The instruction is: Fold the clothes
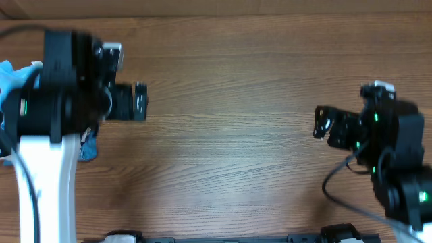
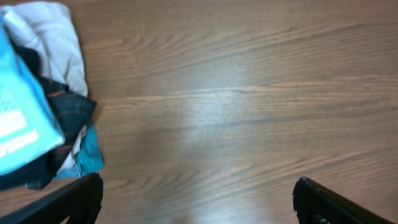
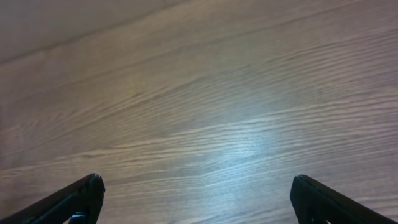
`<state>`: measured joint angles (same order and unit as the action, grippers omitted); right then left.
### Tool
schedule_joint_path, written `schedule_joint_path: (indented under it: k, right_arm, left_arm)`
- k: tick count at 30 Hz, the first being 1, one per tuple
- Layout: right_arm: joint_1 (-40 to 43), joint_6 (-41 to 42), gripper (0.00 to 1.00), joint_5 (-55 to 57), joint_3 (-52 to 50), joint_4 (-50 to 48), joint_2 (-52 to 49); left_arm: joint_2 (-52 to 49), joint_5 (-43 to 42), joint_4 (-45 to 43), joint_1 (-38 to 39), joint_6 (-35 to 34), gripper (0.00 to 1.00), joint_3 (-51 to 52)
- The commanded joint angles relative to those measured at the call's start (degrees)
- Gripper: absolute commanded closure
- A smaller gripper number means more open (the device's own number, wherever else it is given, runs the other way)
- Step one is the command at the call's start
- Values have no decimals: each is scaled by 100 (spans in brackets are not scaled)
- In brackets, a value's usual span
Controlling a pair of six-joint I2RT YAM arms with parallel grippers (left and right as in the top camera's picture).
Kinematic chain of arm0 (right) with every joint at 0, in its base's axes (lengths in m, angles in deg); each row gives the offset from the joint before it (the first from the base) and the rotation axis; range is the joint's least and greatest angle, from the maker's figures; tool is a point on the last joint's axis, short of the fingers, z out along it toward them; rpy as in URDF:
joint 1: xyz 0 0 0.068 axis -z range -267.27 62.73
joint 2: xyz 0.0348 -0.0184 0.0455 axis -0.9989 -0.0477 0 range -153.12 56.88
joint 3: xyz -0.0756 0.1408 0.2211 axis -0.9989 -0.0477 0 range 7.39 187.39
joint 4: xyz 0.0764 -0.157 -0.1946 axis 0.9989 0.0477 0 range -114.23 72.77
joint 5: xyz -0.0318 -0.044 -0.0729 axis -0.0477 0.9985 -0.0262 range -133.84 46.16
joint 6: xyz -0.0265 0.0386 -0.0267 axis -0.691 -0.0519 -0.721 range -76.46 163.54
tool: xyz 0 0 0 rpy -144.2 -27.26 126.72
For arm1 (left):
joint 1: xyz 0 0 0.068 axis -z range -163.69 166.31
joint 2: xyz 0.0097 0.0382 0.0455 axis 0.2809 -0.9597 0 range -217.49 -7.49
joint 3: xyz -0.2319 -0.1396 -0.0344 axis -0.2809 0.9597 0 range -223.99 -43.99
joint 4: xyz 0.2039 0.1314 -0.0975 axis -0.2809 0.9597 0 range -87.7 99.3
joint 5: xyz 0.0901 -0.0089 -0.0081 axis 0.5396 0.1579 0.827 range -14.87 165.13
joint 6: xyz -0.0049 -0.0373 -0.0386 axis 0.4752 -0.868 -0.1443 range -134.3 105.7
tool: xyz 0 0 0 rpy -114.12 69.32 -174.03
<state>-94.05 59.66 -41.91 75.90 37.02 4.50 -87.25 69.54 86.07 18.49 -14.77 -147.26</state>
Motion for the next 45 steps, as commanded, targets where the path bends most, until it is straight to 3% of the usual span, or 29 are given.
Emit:
schedule_joint_path:
  k: [1, 5, 8, 12, 20, 38, 45]
  right_arm:
    - [11, 13, 0, 146, -682, -275, 673]
    - [11, 24, 0, 144, -1272, -400, 1150]
    - [11, 48, 0, 140, -1462, -173, 1213]
    - [11, 44, 0, 142, -1462, 85, 1161]
    - [11, 44, 0, 142, -1462, 103, 1158]
    - [24, 7, 0, 166, -1495, 498, 1552]
    - [136, -553, 0, 48, -2450, -944, 2973]
  left_arm:
    - [1353, 162, -658, 26, 146, 0, 1488]
    - [2850, 284, -1604, 20, 157, 0, 3032]
    - [4079, 946, -2157, 20, -387, 0, 4205]
    - [4673, 1008, -2256, 20, -487, 0, 4922]
    - [4710, 911, -2267, 20, -514, 0, 5497]
    - [4688, 911, -2011, 20, -514, 0, 5525]
    - [4688, 911, -2011, 20, -514, 0, 5525]
